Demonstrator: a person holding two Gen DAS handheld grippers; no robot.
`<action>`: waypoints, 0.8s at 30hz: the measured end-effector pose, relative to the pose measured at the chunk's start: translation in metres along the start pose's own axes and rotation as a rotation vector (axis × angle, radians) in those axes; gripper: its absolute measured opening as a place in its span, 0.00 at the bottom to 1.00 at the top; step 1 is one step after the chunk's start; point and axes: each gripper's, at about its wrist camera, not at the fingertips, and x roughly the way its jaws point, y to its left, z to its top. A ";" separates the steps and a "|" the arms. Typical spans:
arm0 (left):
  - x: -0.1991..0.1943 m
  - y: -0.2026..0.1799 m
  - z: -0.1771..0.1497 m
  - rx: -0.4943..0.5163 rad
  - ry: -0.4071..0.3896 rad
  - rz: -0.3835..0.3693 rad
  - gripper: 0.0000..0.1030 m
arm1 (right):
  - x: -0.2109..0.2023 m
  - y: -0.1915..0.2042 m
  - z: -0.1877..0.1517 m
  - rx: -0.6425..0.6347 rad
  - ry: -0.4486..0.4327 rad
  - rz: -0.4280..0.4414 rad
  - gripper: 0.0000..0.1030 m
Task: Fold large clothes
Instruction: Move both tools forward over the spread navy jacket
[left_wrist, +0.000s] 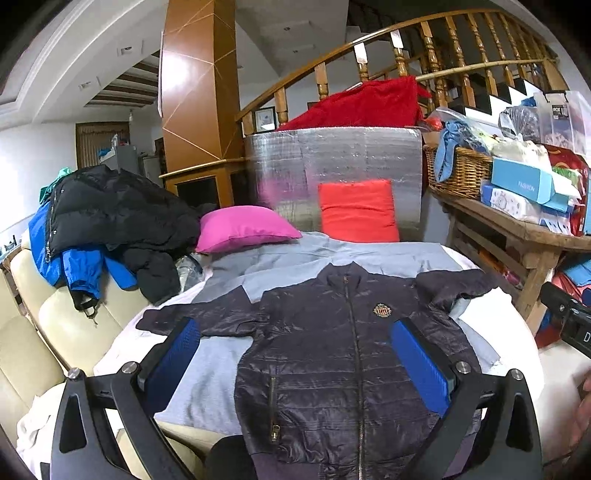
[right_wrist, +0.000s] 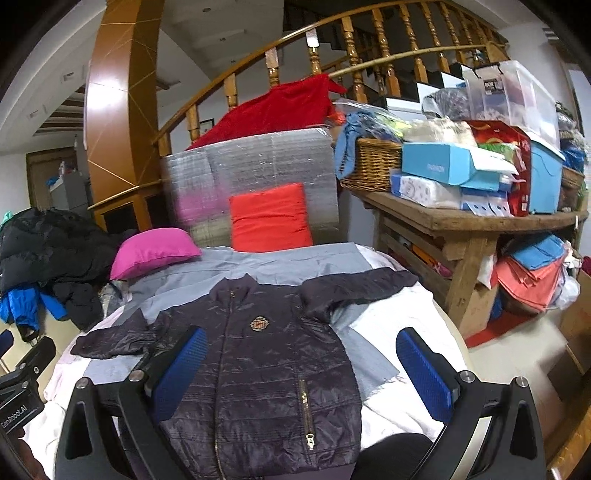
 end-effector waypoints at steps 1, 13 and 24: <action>0.002 -0.002 0.001 0.002 0.001 0.000 1.00 | 0.003 -0.003 0.000 0.002 0.005 -0.005 1.00; 0.017 -0.013 0.004 0.007 0.017 0.006 1.00 | 0.023 -0.020 0.003 0.030 0.038 -0.031 1.00; 0.030 0.005 0.005 -0.026 0.030 0.042 1.00 | 0.045 -0.010 0.002 0.016 0.076 -0.025 1.00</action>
